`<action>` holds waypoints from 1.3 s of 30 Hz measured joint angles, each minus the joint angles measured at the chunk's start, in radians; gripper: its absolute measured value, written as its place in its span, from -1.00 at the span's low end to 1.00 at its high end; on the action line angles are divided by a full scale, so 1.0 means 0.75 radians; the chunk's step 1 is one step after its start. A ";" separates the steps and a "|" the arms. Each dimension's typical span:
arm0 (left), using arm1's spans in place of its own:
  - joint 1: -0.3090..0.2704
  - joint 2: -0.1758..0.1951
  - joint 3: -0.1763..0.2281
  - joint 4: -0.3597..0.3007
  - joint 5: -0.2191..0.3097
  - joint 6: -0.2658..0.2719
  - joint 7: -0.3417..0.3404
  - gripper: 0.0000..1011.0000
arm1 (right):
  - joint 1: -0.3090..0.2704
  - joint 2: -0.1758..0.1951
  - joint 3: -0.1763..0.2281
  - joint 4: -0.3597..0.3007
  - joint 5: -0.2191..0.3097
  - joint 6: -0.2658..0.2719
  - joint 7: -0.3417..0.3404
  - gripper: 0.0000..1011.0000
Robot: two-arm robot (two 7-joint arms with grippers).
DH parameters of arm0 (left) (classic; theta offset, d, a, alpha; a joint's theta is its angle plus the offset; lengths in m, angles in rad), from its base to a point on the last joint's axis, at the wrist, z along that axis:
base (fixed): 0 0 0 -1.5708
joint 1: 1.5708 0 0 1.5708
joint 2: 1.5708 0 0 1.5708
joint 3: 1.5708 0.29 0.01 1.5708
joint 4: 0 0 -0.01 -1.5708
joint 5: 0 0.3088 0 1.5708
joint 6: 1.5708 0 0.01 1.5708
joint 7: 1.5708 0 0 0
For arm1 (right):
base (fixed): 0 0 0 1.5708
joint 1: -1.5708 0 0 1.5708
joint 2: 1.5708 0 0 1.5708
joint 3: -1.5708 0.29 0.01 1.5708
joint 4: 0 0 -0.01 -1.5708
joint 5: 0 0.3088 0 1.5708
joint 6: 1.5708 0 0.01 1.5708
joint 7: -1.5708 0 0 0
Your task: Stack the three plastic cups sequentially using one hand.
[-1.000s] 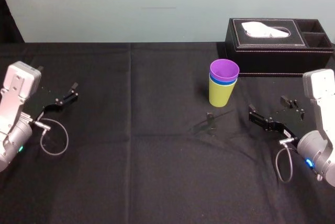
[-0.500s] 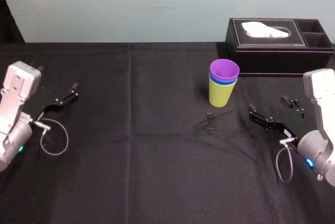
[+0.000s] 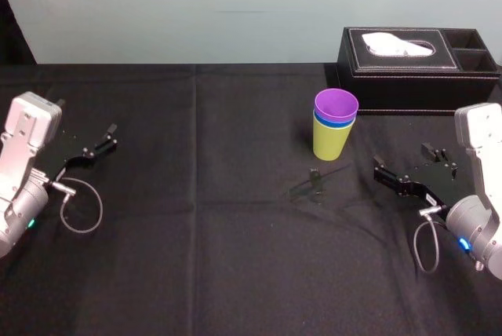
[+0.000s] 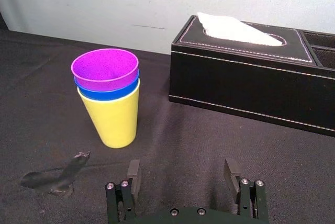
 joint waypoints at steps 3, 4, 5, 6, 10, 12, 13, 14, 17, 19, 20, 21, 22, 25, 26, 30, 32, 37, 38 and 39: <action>0.000 0.000 0.000 0.000 0.000 0.000 0.000 1.00 | 0.000 0.000 0.000 0.000 0.000 0.000 0.000 0.98; 0.000 0.000 0.000 0.000 0.000 0.000 0.000 1.00 | 0.000 0.000 0.000 0.000 0.000 0.000 -0.001 0.98; 0.000 0.000 0.000 0.000 0.000 0.000 0.000 1.00 | 0.000 0.000 0.000 0.000 0.000 0.000 -0.001 0.98; 0.000 0.000 0.000 0.000 0.000 0.000 0.000 1.00 | 0.000 0.000 0.000 0.000 0.000 0.000 -0.001 0.98; 0.000 0.000 0.000 0.000 0.000 0.000 0.000 1.00 | 0.000 0.000 0.000 0.000 0.000 0.000 -0.001 0.98; 0.000 0.000 0.000 0.000 0.000 0.000 0.000 1.00 | 0.000 0.000 0.000 0.000 0.000 0.000 -0.001 0.98; 0.000 0.000 0.000 0.000 0.000 0.000 0.000 1.00 | 0.000 0.000 0.000 0.000 0.000 0.000 -0.001 0.98; 0.000 0.000 0.000 0.000 0.000 0.000 0.000 1.00 | 0.000 0.000 0.000 0.000 0.000 0.000 -0.001 0.98; 0.000 0.000 0.000 0.000 0.000 0.000 0.000 1.00 | 0.000 0.000 0.000 0.000 0.000 0.000 -0.001 0.98; 0.000 0.000 0.000 0.000 0.000 0.000 0.000 1.00 | 0.000 0.000 0.000 0.000 0.000 0.000 -0.001 0.98; 0.000 0.000 0.000 0.000 0.000 0.000 0.000 1.00 | 0.000 0.000 0.000 0.000 0.000 0.000 -0.001 0.98; 0.000 0.000 0.000 0.000 0.000 0.000 0.000 1.00 | 0.000 0.000 0.000 0.000 0.000 0.000 -0.001 0.98; 0.000 0.000 0.000 0.000 0.000 0.000 0.000 1.00 | 0.000 0.000 0.000 0.000 0.000 0.000 -0.001 0.98; 0.000 0.000 0.000 0.000 0.000 0.000 0.000 1.00 | 0.000 0.000 0.000 0.000 0.000 0.000 -0.001 0.98; 0.000 0.000 0.000 0.000 0.000 0.000 0.000 1.00 | 0.000 0.000 0.000 0.000 0.000 0.000 -0.001 0.98; 0.000 0.000 0.000 0.000 0.000 0.000 0.000 1.00 | 0.000 0.000 0.000 0.000 0.000 0.000 -0.001 0.98; 0.000 0.000 0.000 0.000 0.000 0.000 0.000 1.00 | 0.000 0.000 0.000 0.000 0.000 0.000 -0.001 0.98; 0.000 0.000 0.000 0.000 0.000 0.000 0.000 1.00 | 0.000 0.000 0.000 0.000 0.000 0.000 -0.001 0.98; 0.000 0.000 0.000 0.000 0.000 0.000 0.000 1.00 | 0.000 0.000 0.000 0.000 0.000 0.000 -0.001 0.98; 0.000 0.000 0.000 0.000 0.000 0.000 0.000 1.00 | 0.000 0.000 0.000 0.000 0.000 0.000 -0.001 0.98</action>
